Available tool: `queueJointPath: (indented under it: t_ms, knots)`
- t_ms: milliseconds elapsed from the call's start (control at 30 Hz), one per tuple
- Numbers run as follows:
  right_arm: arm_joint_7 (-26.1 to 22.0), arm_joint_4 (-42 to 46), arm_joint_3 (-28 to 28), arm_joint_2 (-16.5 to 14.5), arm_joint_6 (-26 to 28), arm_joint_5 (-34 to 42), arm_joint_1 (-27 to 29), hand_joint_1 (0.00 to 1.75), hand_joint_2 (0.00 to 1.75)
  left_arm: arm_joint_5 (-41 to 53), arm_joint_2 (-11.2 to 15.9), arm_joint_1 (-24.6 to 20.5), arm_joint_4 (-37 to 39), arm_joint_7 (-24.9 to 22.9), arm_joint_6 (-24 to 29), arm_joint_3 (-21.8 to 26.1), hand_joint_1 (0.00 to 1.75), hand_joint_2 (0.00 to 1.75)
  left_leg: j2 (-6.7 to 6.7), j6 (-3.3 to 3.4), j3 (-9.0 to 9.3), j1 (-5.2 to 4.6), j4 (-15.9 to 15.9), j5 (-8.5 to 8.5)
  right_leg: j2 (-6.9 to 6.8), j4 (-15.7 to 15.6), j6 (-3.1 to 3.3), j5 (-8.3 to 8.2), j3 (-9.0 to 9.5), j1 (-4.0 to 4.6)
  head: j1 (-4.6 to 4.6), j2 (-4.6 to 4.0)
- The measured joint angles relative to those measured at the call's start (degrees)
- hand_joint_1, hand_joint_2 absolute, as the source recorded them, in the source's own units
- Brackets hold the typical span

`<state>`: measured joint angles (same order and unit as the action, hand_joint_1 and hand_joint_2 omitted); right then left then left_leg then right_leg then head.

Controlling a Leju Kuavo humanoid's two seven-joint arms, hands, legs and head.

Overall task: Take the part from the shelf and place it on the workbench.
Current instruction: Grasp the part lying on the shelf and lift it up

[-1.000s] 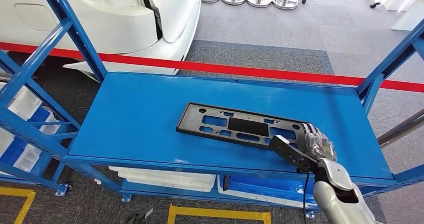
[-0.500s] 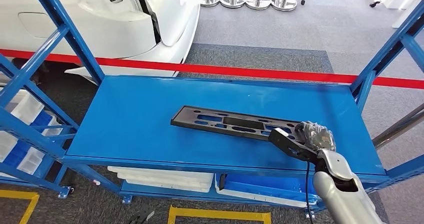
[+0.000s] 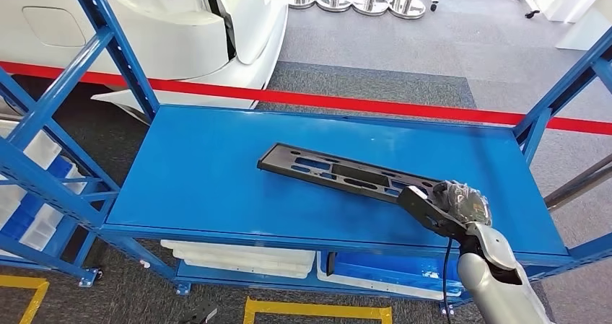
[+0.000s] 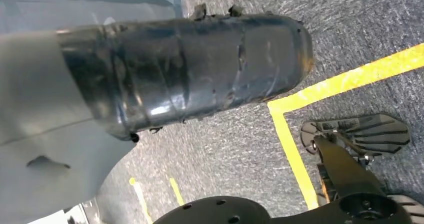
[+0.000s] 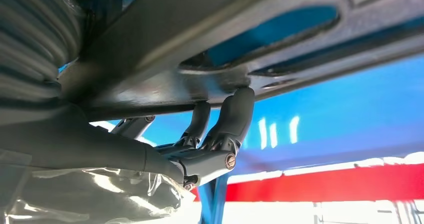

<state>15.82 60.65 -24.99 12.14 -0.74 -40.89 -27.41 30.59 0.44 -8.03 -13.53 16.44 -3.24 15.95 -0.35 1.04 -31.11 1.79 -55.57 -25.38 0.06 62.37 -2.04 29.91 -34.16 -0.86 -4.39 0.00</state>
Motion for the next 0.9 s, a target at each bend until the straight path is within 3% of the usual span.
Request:
queueJointPath:
  t_ms: [67, 100, 133, 167, 233, 300, 433, 500, 567, 600, 633, 667, 733, 767, 833, 900]
  knots:
    - [-1.53, 3.24, 1.44, -0.27, 3.76, 6.65, 3.11, 1.75, 1.75, -0.91, -0.27, 0.57, 0.00, 0.66, 0.55, 0.15, 0.00, 0.00, -0.09, 0.20, -0.34, -0.16, -0.01, 0.09, 0.01, 8.01, -0.08, 3.39, -3.81, 0.00, 0.02, 0.00]
    - [-1.82, 5.61, 2.17, -0.46, 5.34, 10.00, 4.94, 1.75, 1.75, -1.29, -0.35, 1.00, 0.01, 1.03, 0.80, 0.25, 0.00, 0.00, -0.17, 0.22, -0.43, -0.26, -0.02, 0.09, 0.01, 9.78, 0.05, 3.65, -4.70, 0.01, 0.02, 0.00]
    - [-1.67, 8.49, 2.90, -0.62, 6.61, 13.09, 6.76, 1.75, 1.75, -1.61, -0.41, 1.38, 0.01, 1.39, 1.03, 0.33, 0.00, 0.00, -0.27, 0.23, -0.45, -0.38, -0.03, 0.09, 0.01, 9.16, 0.33, 2.73, -4.46, 0.04, 0.02, 0.00]
    - [-1.32, 11.53, 3.61, -0.73, 7.58, 15.42, 8.33, 1.75, 1.75, -1.83, -0.44, 1.67, 0.02, 1.66, 1.15, 0.39, 0.00, 0.00, -0.39, 0.24, -0.43, -0.52, -0.03, 0.08, 0.01, 6.39, 0.76, 0.92, -3.20, 0.11, 0.02, 0.00]
    - [-0.98, 17.29, 5.12, -0.81, 9.12, 18.67, 10.43, 1.75, 1.75, -2.08, -0.44, 1.92, 0.03, 1.90, 1.38, 0.53, 0.00, 0.00, -0.59, 0.16, -0.45, -0.89, -0.10, 0.02, -0.05, -2.05, 2.06, -2.98, 0.67, 0.59, -0.01, 0.00]
    - [-1.83, 22.28, 6.75, -0.85, 10.89, 21.39, 11.88, 1.75, 1.75, -2.34, -0.45, 2.02, 0.04, 1.92, 1.52, 0.73, 0.00, 0.00, -0.71, -0.21, -0.64, -1.06, -0.16, -0.03, -0.37, -7.03, 2.84, -4.51, 2.80, 1.12, -0.03, 0.00]
    - [-3.84, 31.28, 9.34, -1.11, 14.04, 25.31, 15.46, 1.75, 1.75, -2.72, -0.44, 2.28, 0.04, 1.91, 1.66, 1.41, 0.00, 0.00, -0.60, -1.44, -1.09, -0.93, -0.91, -0.96, -0.53, -8.61, 3.22, -5.04, 3.23, 0.98, -0.14, 0.00]
    - [-4.11, 34.69, 10.25, -1.24, 14.58, 26.08, 16.63, 1.75, 1.75, -2.78, -0.22, 2.27, 0.04, 1.89, 1.64, 1.69, 0.00, 0.00, -0.43, -1.87, -3.24, -0.87, -6.08, -4.17, -0.57, -9.23, 3.55, -5.37, 3.55, 0.75, -0.28, 0.00]
    - [-4.57, 37.36, 11.03, -1.32, 15.19, 27.25, 17.77, 1.75, 1.75, -3.01, 0.24, 2.33, 0.05, 1.85, 1.70, 1.78, 0.00, 0.00, -0.35, -2.21, -6.75, -0.81, -13.70, -7.56, -0.57, -9.26, 3.74, -5.33, 3.58, 0.77, -0.33, 0.00]
    - [-4.90, 38.67, 11.41, -1.37, 15.73, 28.13, 18.49, 1.75, 1.75, -3.18, 0.43, 2.38, 0.07, 1.84, 1.75, 1.82, 0.00, 0.00, -0.33, -2.35, -7.79, -0.80, -15.84, -7.99, -0.55, -9.20, 3.76, -5.28, 3.59, 0.79, -0.33, 0.00]
    - [-5.16, 40.14, 11.81, -1.43, 16.46, 29.07, 19.31, 1.75, 1.75, -3.40, 0.60, 2.42, 0.08, 1.83, 1.81, 1.90, 0.00, 0.00, -0.33, -2.45, -7.90, -0.79, -15.93, -7.33, -0.52, -9.12, 3.74, -5.19, 3.62, 0.79, -0.34, 0.00]
    - [-5.34, 41.90, 12.28, -1.47, 17.38, 30.08, 20.19, 1.75, 1.75, -3.61, 0.69, 2.42, 0.09, 1.83, 1.87, 2.02, 0.00, 0.00, -0.31, -2.48, -6.88, -0.77, -13.73, -5.67, -0.49, -8.98, 3.65, -5.07, 3.67, 0.79, -0.34, 0.00]
    - [-5.38, 45.69, 13.36, -1.51, 19.21, 32.10, 21.92, 1.75, 1.75, -4.06, 0.76, 2.39, 0.09, 1.83, 2.03, 2.39, 0.00, 0.00, -0.31, -2.30, -3.13, -0.76, -6.09, -1.93, -0.41, -8.38, 3.25, -4.59, 3.68, 0.87, -0.34, 0.00]
    - [-5.42, 47.68, 13.93, -1.52, 20.07, 33.28, 22.73, 1.75, 1.75, -4.26, 0.76, 2.37, 0.09, 1.84, 2.16, 2.64, 0.00, 0.00, -0.33, -2.01, -1.66, -0.78, -3.06, -0.92, -0.36, -7.97, 2.96, -4.33, 3.56, 0.96, -0.30, 0.00]
    - [-5.78, 51.42, 14.99, -1.53, 21.48, 36.01, 24.36, 1.75, 1.75, -4.71, 0.76, 2.37, 0.09, 1.92, 2.44, 3.10, 0.00, 0.00, -0.38, -1.28, -0.67, -0.96, -0.83, -0.84, -0.29, -7.44, 2.39, -4.02, 3.26, 1.08, -0.24, 0.00]
    - [-6.27, 54.62, 15.70, -1.51, 22.52, 38.26, 25.82, 1.75, 1.75, -5.00, 0.76, 2.44, 0.09, 2.09, 2.54, 3.41, 0.00, 0.87, -0.35, -0.54, -0.72, -0.93, -0.69, -0.79, -0.25, -7.26, 1.85, -3.81, 3.10, 0.96, -0.26, 0.00]
